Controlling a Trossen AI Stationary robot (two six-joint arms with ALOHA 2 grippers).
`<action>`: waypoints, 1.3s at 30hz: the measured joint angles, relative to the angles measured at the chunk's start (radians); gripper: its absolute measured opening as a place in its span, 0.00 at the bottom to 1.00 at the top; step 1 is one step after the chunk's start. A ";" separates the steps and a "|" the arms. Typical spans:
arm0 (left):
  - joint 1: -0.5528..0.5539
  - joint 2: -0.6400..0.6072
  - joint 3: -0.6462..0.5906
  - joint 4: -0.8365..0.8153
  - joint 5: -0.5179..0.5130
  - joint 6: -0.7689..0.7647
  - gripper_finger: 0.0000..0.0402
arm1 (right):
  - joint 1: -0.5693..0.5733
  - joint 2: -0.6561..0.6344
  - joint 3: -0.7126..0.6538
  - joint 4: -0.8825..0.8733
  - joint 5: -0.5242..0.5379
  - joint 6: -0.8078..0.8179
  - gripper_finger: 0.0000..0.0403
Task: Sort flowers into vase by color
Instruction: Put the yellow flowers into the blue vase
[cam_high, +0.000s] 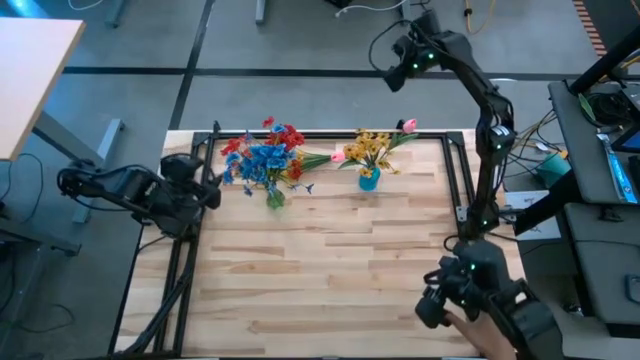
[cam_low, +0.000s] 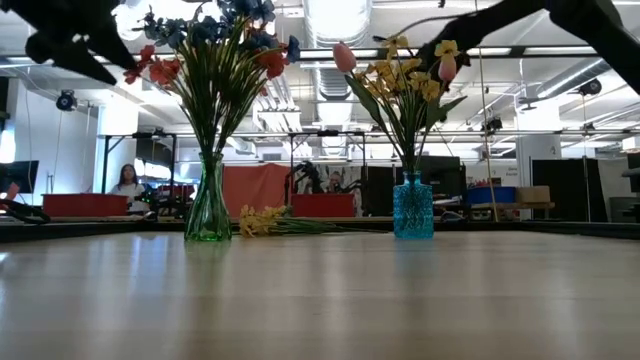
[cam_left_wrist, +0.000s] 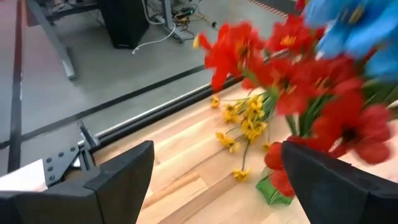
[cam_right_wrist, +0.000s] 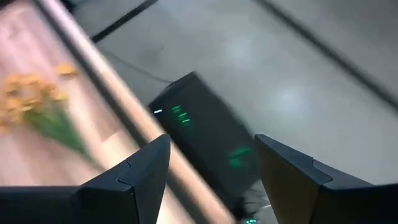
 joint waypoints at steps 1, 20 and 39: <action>0.000 0.000 -0.016 0.000 0.000 -0.017 0.84 | -0.011 0.004 -0.015 0.000 -0.029 -0.001 0.55; 0.000 -0.005 -0.100 -0.063 0.306 -0.200 0.84 | 0.011 -0.152 -0.450 0.308 -0.401 -0.096 0.42; -0.011 0.037 -0.040 -0.114 0.369 -0.273 0.84 | 0.589 -0.615 -0.473 0.368 0.220 -0.016 0.18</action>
